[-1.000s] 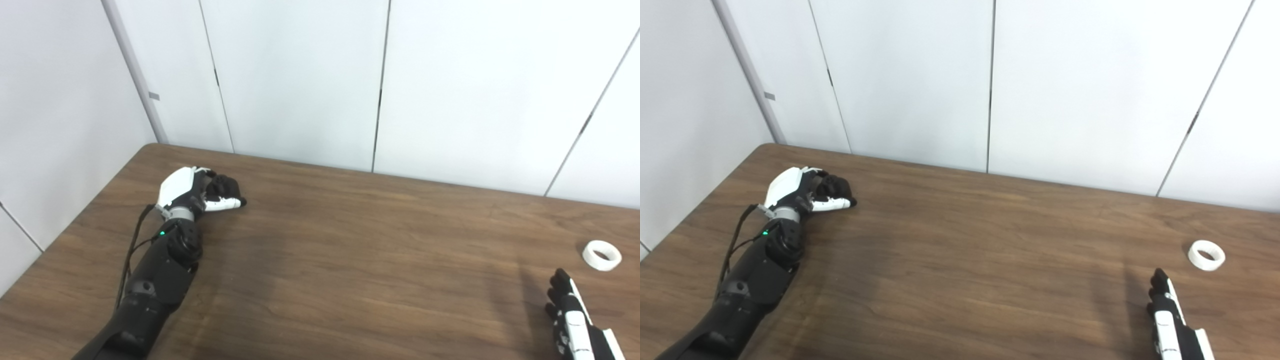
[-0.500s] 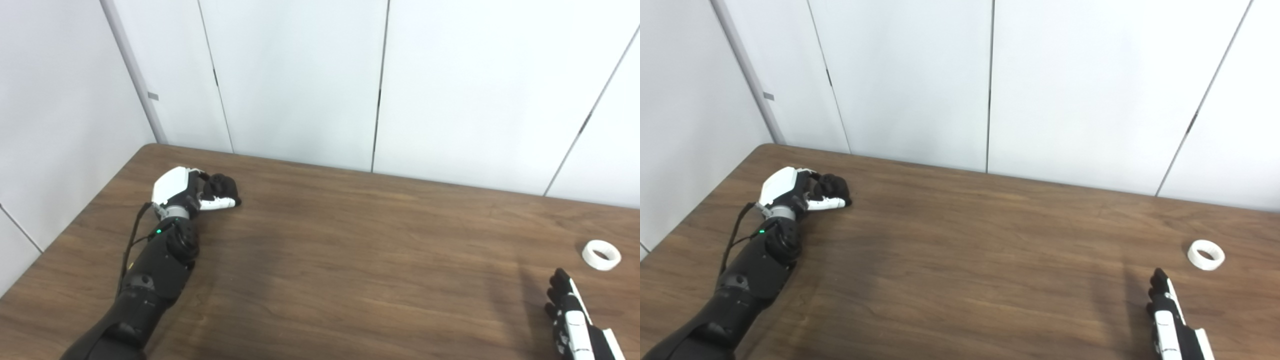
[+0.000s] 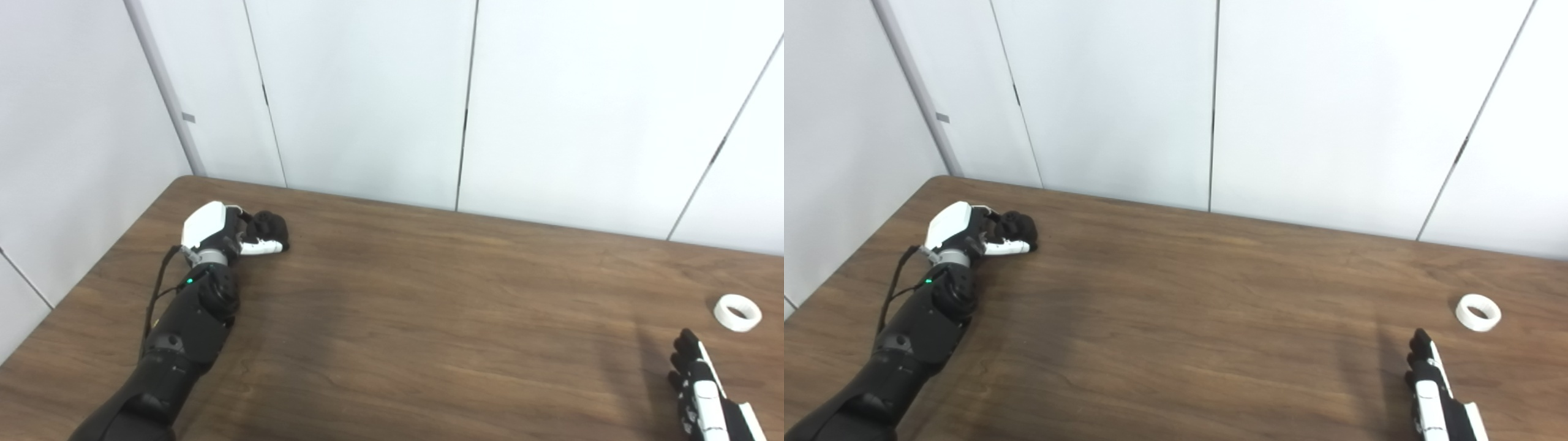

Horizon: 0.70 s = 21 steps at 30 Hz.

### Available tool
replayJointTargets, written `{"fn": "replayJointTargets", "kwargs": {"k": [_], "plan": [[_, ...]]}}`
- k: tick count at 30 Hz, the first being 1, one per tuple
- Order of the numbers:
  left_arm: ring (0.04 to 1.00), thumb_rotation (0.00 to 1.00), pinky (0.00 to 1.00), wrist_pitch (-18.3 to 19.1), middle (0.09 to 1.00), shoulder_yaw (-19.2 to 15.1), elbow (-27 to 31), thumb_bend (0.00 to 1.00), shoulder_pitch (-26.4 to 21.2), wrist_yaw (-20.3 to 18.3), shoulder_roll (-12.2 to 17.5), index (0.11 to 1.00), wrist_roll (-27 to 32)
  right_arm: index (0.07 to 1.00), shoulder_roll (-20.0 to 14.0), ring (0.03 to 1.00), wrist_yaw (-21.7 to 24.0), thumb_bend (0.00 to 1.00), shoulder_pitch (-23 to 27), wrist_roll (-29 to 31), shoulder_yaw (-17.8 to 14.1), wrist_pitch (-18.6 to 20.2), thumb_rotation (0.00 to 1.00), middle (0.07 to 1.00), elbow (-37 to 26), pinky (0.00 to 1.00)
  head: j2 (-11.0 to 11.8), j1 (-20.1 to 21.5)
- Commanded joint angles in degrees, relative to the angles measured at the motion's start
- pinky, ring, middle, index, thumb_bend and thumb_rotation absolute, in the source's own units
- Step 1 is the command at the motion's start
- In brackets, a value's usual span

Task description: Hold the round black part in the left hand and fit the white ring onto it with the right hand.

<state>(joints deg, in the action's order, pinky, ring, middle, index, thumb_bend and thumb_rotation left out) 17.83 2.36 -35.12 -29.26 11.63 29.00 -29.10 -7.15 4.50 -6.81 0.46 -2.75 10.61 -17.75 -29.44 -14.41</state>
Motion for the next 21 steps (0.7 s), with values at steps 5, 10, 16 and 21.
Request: {"fn": "replayJointTargets", "kwargs": {"k": [5, 10, 16, 21], "plan": [[0.867, 0.06, 1.00, -5.1, 0.750, -1.2, 1.5, 0.53, -1.7, 4.2, 0.8, 0.485, 1.1, 1.000, -0.6, 1.000, 0.2, 0.38, 0.5, 0.2, -0.1, -0.5, 1.00, 1.000, -1.5, 1.00, -0.1, 0.0], [0.860, 0.05, 1.00, -6.0, 0.745, -1.2, 1.1, 0.52, -1.9, 4.9, 0.4, 0.486, 1.6, 1.000, -0.9, 1.000, 0.5, 0.40, 0.6, 0.4, 0.0, -0.4, 1.00, 1.000, -1.4, 1.00, 0.0, 0.0], [0.859, 0.05, 1.00, -7.8, 0.740, -1.0, 1.1, 0.52, -1.5, 5.5, 0.4, 0.485, 1.7, 1.000, -0.5, 1.000, 0.2, 0.40, 1.0, 0.0, 0.0, -0.1, 1.00, 1.000, -1.2, 1.00, 0.1, 0.5], [0.863, 0.05, 1.00, -7.3, 0.737, -0.8, 8.4, 0.52, 1.4, 3.9, 0.6, 0.485, 1.2, 1.000, -0.2, 1.000, 0.1, 0.39, 1.1, 0.1, 0.1, -1.1, 1.00, 1.000, -0.7, 1.00, -0.1, 1.0]]}}
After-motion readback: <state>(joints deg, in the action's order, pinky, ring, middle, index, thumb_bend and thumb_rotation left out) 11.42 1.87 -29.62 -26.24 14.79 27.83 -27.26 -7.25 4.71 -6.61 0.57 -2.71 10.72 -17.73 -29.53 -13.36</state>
